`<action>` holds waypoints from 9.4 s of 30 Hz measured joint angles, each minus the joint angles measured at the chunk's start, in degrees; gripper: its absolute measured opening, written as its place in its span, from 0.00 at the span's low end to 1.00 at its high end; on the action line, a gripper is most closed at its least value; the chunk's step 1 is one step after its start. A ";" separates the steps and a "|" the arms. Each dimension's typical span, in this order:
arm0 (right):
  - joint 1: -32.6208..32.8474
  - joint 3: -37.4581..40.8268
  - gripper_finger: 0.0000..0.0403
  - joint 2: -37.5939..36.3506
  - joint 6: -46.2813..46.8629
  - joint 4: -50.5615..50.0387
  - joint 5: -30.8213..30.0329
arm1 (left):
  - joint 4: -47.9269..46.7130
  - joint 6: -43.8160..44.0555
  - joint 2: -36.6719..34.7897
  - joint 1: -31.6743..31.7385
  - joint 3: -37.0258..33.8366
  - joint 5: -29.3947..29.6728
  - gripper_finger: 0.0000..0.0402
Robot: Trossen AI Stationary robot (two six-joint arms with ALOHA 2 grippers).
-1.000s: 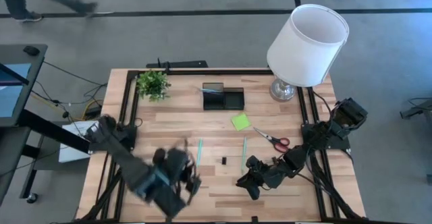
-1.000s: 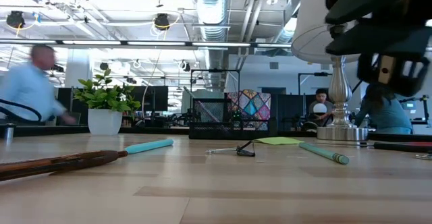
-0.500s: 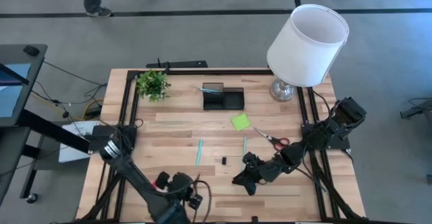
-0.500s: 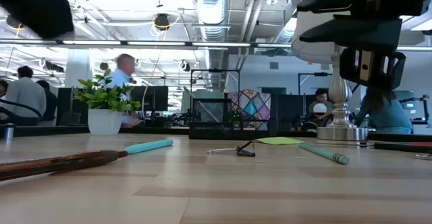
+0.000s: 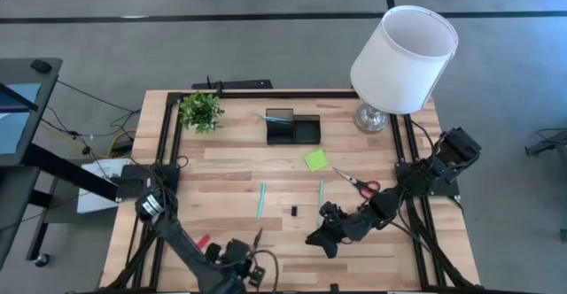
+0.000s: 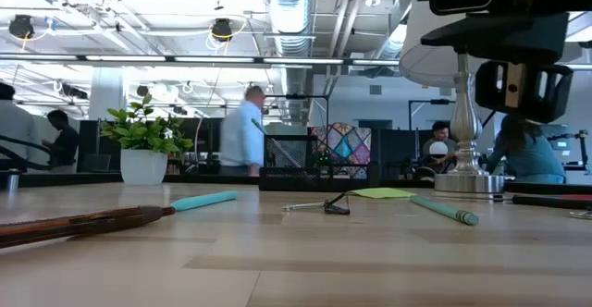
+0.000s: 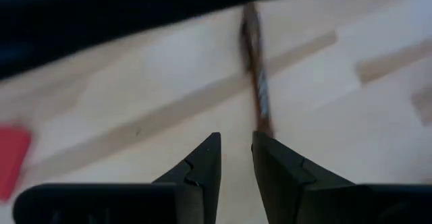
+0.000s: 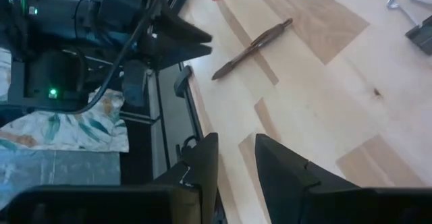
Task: Pick and place office supplies into organizer
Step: Put the brown pen into the black desk organizer
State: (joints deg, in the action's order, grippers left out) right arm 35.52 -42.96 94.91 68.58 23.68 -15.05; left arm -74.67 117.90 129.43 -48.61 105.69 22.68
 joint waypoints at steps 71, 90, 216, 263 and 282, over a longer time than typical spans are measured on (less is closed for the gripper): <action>3.39 -0.04 0.23 -0.04 -8.47 10.04 -1.64 | 5.04 -53.18 -30.92 24.58 -11.89 11.08 0.00; -0.05 -0.04 0.23 -0.04 -10.29 3.82 1.70 | 16.69 -39.71 -15.36 8.77 -12.35 -1.25 0.00; -17.93 -51.28 0.13 40.09 -56.43 -34.98 9.00 | -15.33 -33.67 -47.87 1.67 -8.59 28.72 0.09; -30.09 -51.04 0.04 20.05 -49.05 -17.58 7.18 | -9.60 -41.19 -55.82 1.67 -8.59 42.68 0.09; -43.20 -50.89 0.04 18.96 -65.34 -3.05 -4.48 | 1.39 -63.10 -59.12 1.68 -8.57 61.80 0.09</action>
State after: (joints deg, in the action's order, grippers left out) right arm -7.68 -93.85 113.88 3.23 20.64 -19.53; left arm -73.28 54.80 70.30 -46.93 97.12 84.48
